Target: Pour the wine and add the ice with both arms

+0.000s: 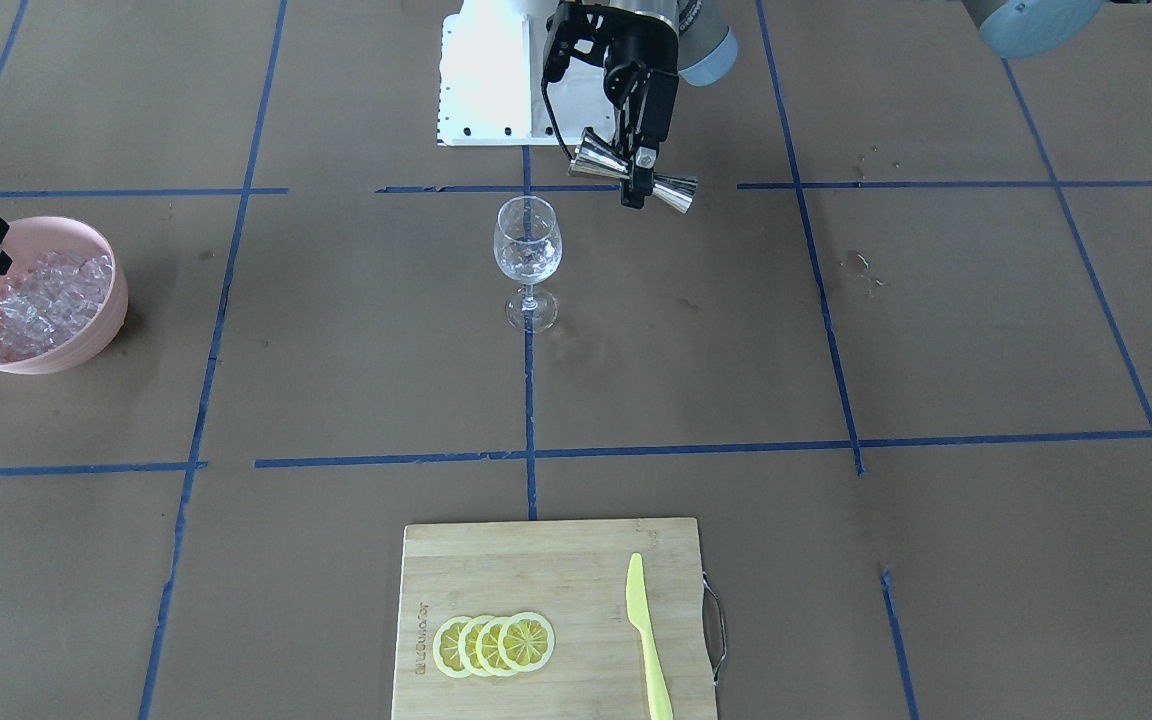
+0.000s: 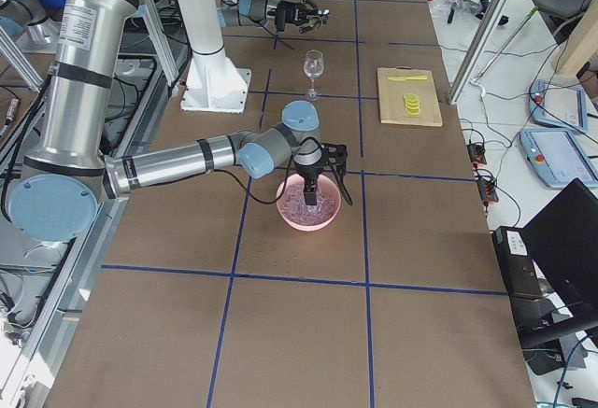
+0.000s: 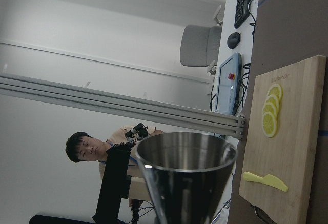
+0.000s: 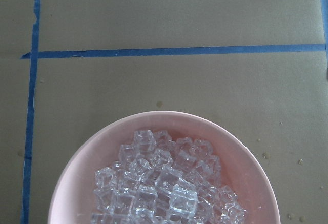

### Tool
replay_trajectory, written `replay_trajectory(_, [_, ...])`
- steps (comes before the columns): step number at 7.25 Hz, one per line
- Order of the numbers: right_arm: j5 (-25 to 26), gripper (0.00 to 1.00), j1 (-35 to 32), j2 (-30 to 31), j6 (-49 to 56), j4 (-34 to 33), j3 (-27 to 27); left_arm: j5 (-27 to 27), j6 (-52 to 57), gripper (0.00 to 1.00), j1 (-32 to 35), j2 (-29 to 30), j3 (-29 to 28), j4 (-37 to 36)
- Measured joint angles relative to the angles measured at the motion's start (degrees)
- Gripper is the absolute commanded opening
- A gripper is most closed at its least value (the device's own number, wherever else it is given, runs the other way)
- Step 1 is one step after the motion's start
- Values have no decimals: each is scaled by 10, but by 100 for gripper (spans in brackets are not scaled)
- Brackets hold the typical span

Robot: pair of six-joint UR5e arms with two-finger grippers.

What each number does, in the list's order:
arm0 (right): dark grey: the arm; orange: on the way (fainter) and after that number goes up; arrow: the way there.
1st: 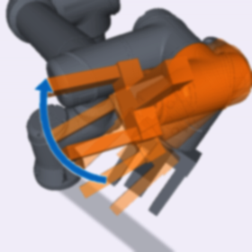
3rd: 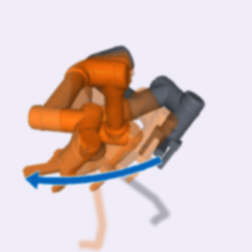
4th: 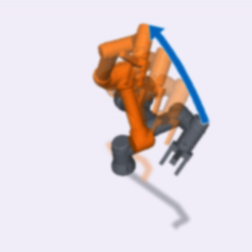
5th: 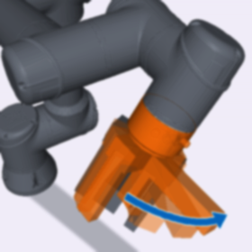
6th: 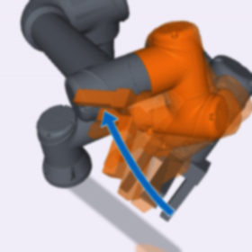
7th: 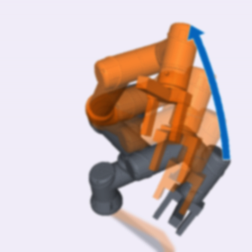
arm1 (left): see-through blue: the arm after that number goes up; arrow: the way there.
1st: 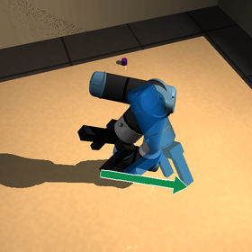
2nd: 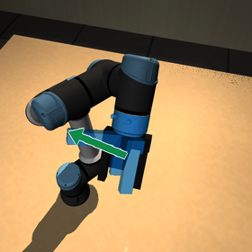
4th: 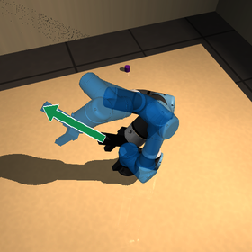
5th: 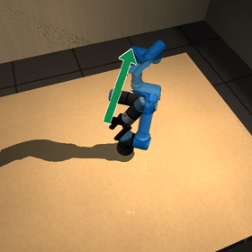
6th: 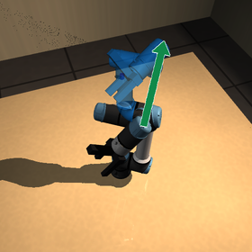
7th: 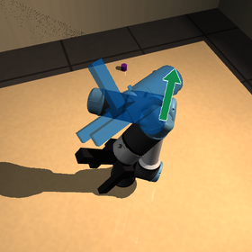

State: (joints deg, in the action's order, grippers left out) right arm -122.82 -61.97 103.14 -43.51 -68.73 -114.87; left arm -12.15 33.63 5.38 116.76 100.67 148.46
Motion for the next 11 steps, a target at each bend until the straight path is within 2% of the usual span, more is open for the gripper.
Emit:
replay_trajectory(3, [2,100,1,-4,0,-1,2,-1,-34,0,9,-76,0,83])
replay_trajectory(7, [28,99,31,-2,-2,4,23,-4,-36,0,14,-190,0,266])
replay_trajectory(9, [43,98,57,-2,-32,44,50,-5,-36,0,14,-245,0,362])
replay_trajectory(11, [56,92,80,-3,-66,83,71,-5,-36,0,14,-282,0,415])
